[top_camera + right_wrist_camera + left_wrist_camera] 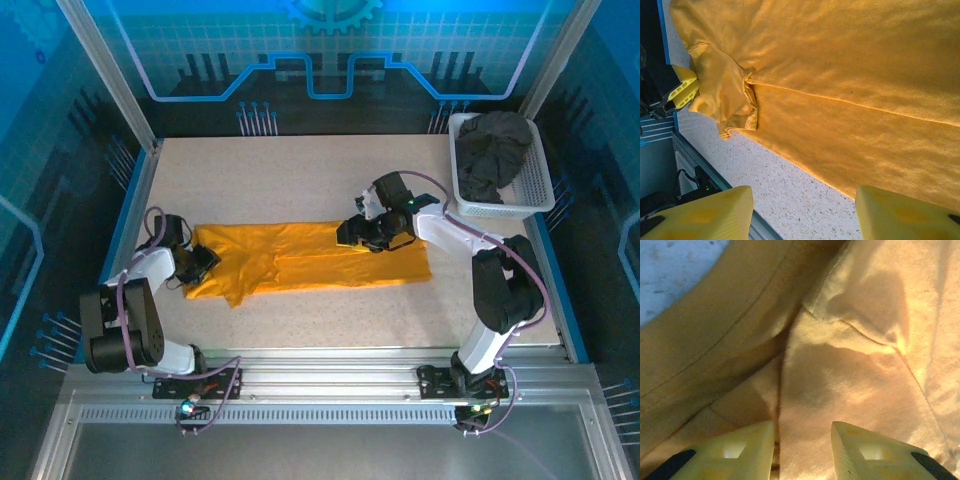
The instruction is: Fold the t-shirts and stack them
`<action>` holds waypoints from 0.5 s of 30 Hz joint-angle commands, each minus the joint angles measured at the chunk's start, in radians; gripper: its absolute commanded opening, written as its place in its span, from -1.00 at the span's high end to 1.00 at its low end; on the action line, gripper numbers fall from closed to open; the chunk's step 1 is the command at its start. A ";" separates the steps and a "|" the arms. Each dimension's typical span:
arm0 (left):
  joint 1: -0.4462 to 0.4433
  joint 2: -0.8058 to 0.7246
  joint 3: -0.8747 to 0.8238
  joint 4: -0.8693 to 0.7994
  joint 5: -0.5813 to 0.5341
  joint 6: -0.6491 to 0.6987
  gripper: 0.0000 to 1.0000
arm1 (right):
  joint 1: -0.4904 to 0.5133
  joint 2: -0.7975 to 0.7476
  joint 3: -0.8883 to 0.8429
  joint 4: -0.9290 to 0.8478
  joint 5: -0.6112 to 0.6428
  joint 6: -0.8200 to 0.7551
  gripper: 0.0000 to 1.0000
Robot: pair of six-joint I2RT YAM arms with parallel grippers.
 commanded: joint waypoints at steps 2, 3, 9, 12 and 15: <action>0.006 0.019 -0.031 0.059 0.067 0.011 0.34 | 0.009 0.029 0.036 -0.010 -0.022 -0.004 -0.14; 0.005 0.020 -0.034 0.065 0.075 0.006 0.37 | 0.008 0.033 0.040 -0.010 -0.023 -0.004 -0.14; 0.005 0.001 -0.028 0.037 0.081 0.004 0.70 | 0.009 0.045 0.061 -0.017 -0.019 -0.003 -0.14; 0.005 -0.037 -0.028 0.019 0.065 -0.006 0.90 | 0.008 0.047 0.060 -0.016 -0.017 -0.001 -0.14; 0.006 -0.073 -0.024 0.001 0.049 -0.027 1.00 | 0.009 0.048 0.058 -0.013 -0.016 0.001 -0.14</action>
